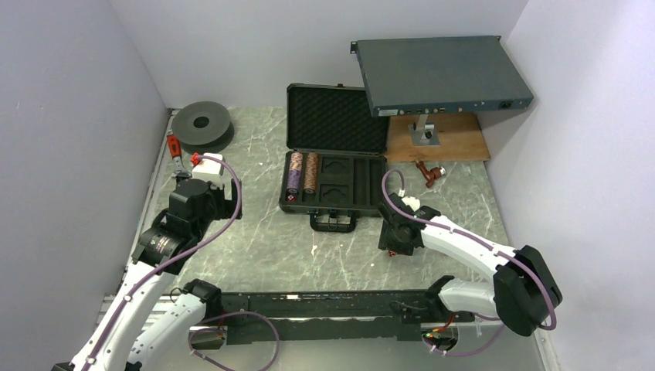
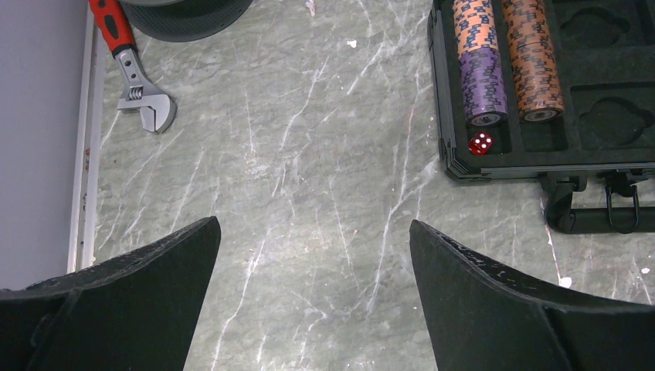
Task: Pack up texas hold em set
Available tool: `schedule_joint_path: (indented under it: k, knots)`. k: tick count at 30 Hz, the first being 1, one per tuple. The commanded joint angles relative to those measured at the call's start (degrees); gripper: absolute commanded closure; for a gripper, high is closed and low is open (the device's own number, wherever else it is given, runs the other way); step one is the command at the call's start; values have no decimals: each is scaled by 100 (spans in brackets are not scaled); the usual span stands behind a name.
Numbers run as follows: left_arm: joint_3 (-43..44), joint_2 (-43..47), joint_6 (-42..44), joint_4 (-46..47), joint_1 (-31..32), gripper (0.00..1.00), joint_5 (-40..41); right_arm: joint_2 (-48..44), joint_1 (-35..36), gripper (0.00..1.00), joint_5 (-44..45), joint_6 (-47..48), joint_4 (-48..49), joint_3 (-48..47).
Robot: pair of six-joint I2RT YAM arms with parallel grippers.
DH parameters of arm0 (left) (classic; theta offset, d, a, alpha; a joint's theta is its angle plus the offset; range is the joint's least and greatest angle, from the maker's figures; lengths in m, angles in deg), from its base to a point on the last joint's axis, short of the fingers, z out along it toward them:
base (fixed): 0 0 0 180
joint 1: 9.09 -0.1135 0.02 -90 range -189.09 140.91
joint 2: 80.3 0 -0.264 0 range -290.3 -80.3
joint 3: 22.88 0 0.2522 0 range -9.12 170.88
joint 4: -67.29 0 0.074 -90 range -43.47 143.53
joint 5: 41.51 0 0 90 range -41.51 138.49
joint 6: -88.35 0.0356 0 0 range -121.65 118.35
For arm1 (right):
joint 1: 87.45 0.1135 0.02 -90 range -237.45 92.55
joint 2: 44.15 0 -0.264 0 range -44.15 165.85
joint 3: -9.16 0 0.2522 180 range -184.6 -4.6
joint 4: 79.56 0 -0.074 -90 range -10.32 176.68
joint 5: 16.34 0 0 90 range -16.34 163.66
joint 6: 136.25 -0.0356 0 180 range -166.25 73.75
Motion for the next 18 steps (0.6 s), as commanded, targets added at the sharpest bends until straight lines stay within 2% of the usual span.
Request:
schedule_joint_path:
  k: [1,18]
  knots:
    - [42,49,59,153,-31,1,-73,35,-28,51,52,65,150,40]
    - [42,44,58,153,-31,1,-49,194,-81,54,89,-137,86,74]
